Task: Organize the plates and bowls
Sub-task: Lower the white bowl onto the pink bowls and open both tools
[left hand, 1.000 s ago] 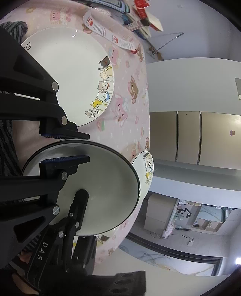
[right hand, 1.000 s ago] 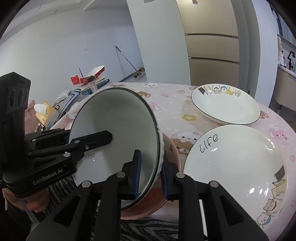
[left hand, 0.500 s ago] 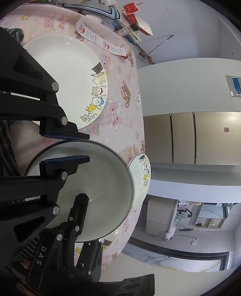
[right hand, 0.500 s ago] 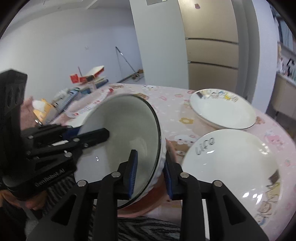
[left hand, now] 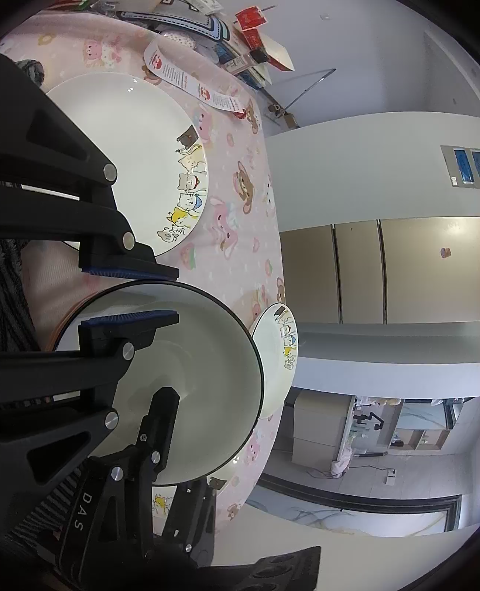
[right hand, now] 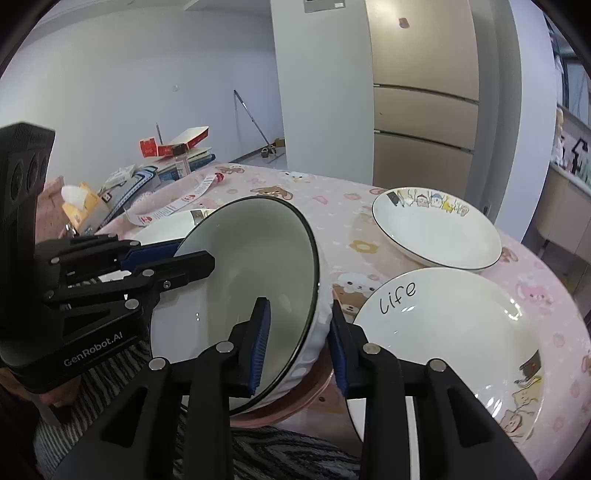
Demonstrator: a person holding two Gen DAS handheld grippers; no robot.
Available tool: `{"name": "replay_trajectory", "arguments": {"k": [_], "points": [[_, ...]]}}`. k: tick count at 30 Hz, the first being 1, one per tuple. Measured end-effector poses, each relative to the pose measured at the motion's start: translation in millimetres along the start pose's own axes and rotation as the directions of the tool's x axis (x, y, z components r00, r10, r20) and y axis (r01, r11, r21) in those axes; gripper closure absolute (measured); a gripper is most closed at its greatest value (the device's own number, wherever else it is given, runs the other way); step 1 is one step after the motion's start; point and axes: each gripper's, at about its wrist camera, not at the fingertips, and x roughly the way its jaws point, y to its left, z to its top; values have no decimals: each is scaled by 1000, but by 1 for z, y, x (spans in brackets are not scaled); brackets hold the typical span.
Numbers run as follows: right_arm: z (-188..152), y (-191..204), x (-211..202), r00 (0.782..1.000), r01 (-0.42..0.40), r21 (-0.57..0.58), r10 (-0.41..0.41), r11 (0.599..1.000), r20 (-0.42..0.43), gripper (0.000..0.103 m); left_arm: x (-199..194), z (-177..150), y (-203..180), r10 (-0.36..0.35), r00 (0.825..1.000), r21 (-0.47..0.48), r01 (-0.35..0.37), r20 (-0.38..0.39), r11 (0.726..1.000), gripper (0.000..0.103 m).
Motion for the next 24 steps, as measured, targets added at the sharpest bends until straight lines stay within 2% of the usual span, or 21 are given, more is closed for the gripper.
{"name": "replay_trajectory", "arguments": {"k": [4, 9, 19, 20, 21, 23, 24], "points": [[-1, 2, -3, 1000, 14, -26, -14, 1000, 1, 73, -1, -1, -2, 0, 1000, 6, 0, 0, 1000, 86], [-5, 21, -2, 986, 167, -170, -166, 971, 21, 72, 4, -3, -4, -1, 1000, 16, 2, -20, 1000, 86], [-5, 17, -6, 987, 158, -160, -155, 974, 32, 72, 3, -3, -6, -3, 1000, 13, 3, -18, 1000, 86], [-5, 18, -9, 986, 165, -163, -160, 973, 47, 63, 2, -3, -6, -5, 1000, 11, 5, -16, 1000, 86], [-4, 20, -11, 986, 166, -165, -158, 972, 62, 43, 2, -3, -5, -7, 1000, 8, 8, -14, 1000, 86], [-3, 22, -16, 985, 162, -160, -149, 974, 92, 20, 1, -2, -5, -10, 1000, 3, 10, -11, 1000, 86], [-3, 22, -16, 984, 161, -157, -147, 974, 97, 18, 1, -2, -4, -11, 1000, -2, 11, -10, 1000, 86]]}}
